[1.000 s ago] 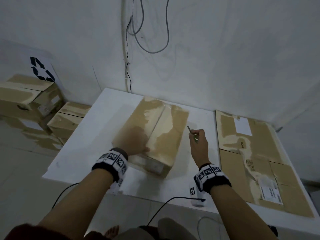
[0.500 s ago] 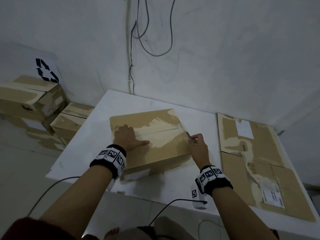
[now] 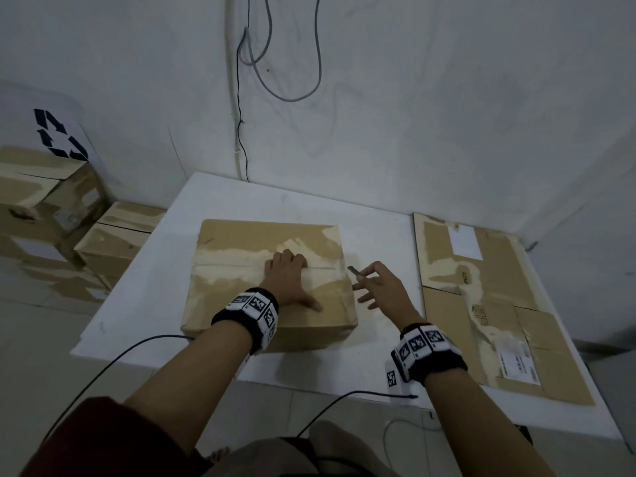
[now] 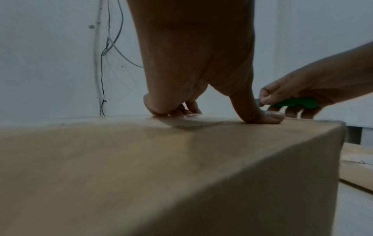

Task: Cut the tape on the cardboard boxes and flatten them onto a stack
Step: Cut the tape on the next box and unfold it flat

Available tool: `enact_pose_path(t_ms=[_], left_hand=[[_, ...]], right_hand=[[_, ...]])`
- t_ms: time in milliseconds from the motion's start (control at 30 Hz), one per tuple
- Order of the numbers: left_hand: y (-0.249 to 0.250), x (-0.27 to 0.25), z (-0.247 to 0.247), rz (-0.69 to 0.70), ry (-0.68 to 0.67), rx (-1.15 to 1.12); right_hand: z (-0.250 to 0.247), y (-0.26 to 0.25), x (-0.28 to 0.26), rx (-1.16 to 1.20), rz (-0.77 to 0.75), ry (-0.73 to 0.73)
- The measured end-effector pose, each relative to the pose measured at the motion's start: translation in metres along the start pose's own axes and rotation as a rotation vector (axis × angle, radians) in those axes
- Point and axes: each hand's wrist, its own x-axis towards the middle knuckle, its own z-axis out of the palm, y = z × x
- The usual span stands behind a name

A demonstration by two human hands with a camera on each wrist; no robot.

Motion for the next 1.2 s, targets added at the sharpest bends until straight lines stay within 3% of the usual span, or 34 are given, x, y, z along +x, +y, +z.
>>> enact_pose_path(t_ms=[100, 367, 533, 733, 1067, 1200], left_hand=[[0.002, -0.001, -0.001, 0.026, -0.007, 0.012], [0.01, -0.013, 0.002, 0.023, 0.049, 0.027], [0.012, -0.015, -0.001, 0.03, 0.05, 0.02], [0.016, -0.011, -0.007, 0.083, 0.018, 0.044], [0.021, -0.001, -0.006, 0.118, -0.081, -0.044], [0.02, 0.0, 0.001, 0.14, -0.074, -0.058]], right_hand=[[0.001, -0.013, 0.022, -0.191, -0.158, 0.086], [0.021, -0.052, 0.051, -0.575, -0.26, -0.147], [0.014, -0.066, 0.051, -0.897, -0.354, -0.139], [0.002, -0.056, 0.051, -0.853, -0.29, -0.115], [-0.015, -0.03, 0.043, -0.554, -0.183, -0.109], [-0.021, -0.021, 0.041, -0.5, -0.164, -0.168]])
